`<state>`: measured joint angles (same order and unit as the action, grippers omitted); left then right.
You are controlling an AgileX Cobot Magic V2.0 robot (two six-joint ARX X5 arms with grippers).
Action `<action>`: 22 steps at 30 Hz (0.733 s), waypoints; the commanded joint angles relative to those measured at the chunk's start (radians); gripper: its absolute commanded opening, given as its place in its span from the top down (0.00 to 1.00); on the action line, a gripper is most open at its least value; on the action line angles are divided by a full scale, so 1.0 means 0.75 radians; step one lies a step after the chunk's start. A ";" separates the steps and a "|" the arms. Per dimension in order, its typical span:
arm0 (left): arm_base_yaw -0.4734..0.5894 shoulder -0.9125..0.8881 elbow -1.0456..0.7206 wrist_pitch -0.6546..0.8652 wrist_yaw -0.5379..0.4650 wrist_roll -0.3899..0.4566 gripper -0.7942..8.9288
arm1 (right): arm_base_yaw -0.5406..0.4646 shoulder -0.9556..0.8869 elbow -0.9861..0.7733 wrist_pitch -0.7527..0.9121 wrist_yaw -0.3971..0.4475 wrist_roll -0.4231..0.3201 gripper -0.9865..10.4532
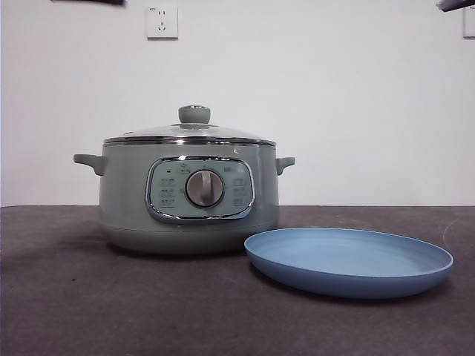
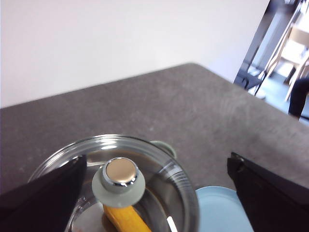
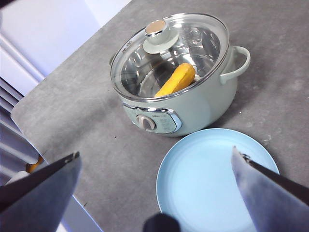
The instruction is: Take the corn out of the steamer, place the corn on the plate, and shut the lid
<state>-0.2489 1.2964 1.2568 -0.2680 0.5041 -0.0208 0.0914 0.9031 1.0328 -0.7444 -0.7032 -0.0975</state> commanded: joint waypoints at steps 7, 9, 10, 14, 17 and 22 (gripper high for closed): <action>-0.104 0.297 0.041 0.189 -0.213 0.105 0.41 | 0.003 0.001 0.005 0.003 0.003 0.005 0.43; -0.115 0.340 0.041 0.231 -0.259 0.110 0.41 | 0.003 0.001 0.005 0.003 0.004 0.005 0.43; -0.120 0.363 0.041 0.252 -0.277 0.123 0.41 | 0.003 0.001 0.005 0.003 0.004 0.005 0.43; -0.132 0.429 0.041 0.299 -0.338 0.149 0.41 | 0.003 0.001 0.005 0.003 0.004 0.005 0.43; -0.136 0.465 0.041 0.315 -0.357 0.150 0.41 | 0.003 0.001 0.005 0.003 0.004 0.005 0.43; -0.150 0.507 0.041 0.334 -0.360 0.149 0.41 | 0.003 0.001 0.005 0.002 0.004 0.005 0.43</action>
<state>-0.3557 1.6630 1.2869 -0.0277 0.2371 0.0788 0.0914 0.9031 1.0328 -0.7448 -0.7032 -0.0975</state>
